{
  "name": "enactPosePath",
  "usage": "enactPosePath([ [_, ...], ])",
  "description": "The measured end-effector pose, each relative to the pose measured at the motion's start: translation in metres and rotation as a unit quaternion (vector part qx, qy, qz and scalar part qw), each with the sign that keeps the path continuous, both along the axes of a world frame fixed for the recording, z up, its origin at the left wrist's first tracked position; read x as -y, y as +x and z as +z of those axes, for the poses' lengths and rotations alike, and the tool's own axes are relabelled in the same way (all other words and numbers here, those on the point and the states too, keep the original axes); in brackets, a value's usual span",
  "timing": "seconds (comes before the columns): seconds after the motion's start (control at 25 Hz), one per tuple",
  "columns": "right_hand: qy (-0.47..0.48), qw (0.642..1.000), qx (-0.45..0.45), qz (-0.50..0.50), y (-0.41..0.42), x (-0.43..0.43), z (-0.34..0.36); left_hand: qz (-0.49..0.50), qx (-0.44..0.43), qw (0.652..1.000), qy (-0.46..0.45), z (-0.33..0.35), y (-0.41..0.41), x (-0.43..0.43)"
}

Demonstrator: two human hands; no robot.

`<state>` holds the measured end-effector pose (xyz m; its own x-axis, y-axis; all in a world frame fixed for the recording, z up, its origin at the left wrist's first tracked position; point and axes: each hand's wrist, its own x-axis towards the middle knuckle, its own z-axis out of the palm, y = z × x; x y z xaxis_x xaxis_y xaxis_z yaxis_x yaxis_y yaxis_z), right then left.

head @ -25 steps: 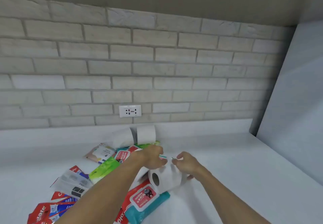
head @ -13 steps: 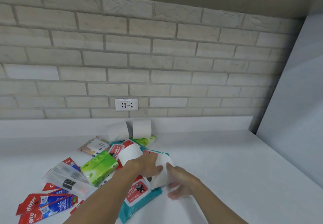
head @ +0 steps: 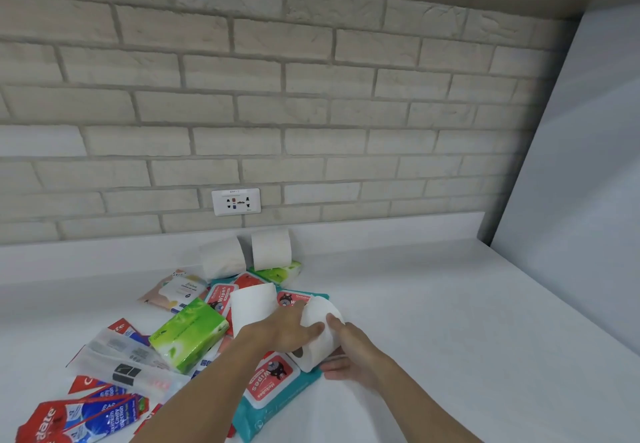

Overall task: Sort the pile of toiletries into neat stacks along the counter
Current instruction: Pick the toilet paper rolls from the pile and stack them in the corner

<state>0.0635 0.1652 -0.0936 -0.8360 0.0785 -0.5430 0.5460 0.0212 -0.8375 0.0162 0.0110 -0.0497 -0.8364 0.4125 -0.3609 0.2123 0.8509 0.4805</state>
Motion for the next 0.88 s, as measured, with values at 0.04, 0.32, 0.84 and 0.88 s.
enactPosePath([
  [0.04,0.004,1.0,-0.005,-0.006,0.001,0.001,0.0,0.001,0.0,1.0,0.014,-0.001,-0.002,0.002],
  [0.32,0.014,0.995,-0.083,-0.047,0.012,0.001,0.007,-0.008,-0.033,0.995,0.09,-0.002,-0.008,0.006],
  [0.84,-0.006,0.952,-0.278,-0.125,0.024,-0.028,0.042,0.115,0.089,0.908,0.393,0.039,-0.01,-0.036],
  [0.88,0.0,0.947,-0.294,-0.128,0.025,-0.034,0.044,0.133,0.115,0.894,0.413,0.041,-0.011,-0.043],
])
